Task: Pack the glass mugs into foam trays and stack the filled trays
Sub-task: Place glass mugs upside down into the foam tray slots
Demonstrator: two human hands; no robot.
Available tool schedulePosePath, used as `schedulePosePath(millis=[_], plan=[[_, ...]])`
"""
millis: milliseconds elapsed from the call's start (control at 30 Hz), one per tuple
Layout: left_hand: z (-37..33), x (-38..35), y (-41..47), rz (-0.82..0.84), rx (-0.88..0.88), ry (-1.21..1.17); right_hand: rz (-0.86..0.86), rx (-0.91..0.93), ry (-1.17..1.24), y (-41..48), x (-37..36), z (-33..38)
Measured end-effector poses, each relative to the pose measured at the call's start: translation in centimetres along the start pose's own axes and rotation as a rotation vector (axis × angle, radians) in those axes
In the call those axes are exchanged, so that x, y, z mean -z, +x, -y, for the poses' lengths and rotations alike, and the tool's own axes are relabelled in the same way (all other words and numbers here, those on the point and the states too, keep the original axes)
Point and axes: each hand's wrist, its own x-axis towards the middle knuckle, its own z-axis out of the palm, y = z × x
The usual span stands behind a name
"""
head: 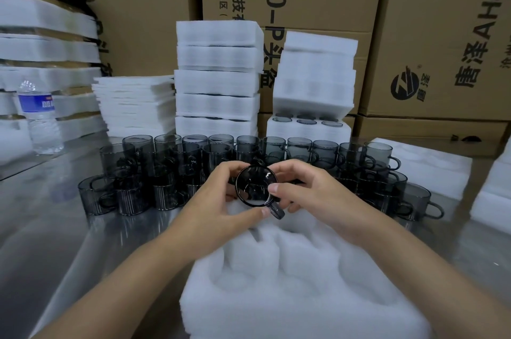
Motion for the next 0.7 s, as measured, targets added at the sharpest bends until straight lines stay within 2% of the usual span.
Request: schedulePosePath(millis=[300,700], plan=[[0.29,-0.07,0.08,-0.111,0.003,-0.105,0.036,0.018,-0.01,-0.24,0.14,0.16],[-0.28,0.4,-0.26,-0.069,0.023,-0.054,0.069,-0.012,-0.019,-0.11,0.02,-0.17]])
